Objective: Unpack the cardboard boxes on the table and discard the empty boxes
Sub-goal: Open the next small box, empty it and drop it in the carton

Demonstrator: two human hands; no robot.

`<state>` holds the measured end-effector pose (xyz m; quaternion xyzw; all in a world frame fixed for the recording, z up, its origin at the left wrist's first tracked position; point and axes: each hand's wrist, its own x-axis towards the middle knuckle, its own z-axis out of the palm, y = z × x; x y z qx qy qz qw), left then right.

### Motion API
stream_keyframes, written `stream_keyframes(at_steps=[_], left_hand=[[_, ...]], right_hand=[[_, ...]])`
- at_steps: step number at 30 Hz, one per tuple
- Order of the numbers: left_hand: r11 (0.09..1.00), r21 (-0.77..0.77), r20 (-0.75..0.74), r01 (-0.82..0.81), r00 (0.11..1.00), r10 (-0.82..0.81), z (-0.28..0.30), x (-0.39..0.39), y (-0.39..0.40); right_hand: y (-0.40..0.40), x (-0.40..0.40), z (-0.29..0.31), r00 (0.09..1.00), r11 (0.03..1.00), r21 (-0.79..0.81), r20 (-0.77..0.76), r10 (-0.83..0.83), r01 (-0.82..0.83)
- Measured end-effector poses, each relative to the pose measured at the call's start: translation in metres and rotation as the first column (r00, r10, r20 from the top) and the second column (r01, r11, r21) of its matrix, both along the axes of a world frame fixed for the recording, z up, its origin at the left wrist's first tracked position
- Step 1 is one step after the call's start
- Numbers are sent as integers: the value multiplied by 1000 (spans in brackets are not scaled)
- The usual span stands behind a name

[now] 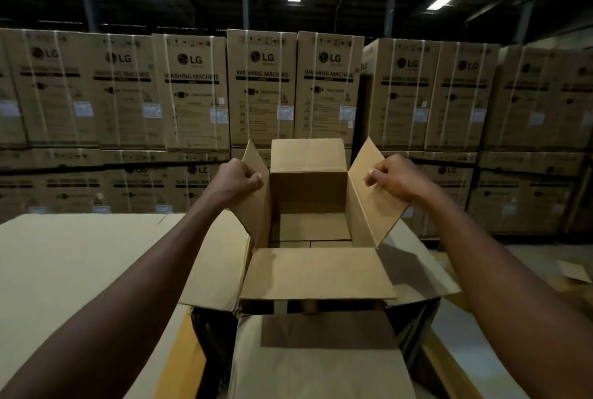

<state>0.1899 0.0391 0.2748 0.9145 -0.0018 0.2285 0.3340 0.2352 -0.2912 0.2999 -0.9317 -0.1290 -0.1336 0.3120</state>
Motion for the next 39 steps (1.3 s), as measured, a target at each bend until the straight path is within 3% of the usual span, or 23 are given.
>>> stream_keyframes(at_steps=[15, 31, 39], left_hand=[[995, 101, -60, -1, 998, 7, -10, 1, -31], [994, 100, -234, 35, 972, -11, -70, 9, -42], [991, 129, -352, 36, 936, 12, -123, 11, -53]], right_hand=[[13, 15, -22, 1000, 996, -93, 6, 13, -12], [22, 19, -93, 986, 986, -169, -168, -17, -11], [32, 13, -142, 988, 986, -163, -147, -49, 24]])
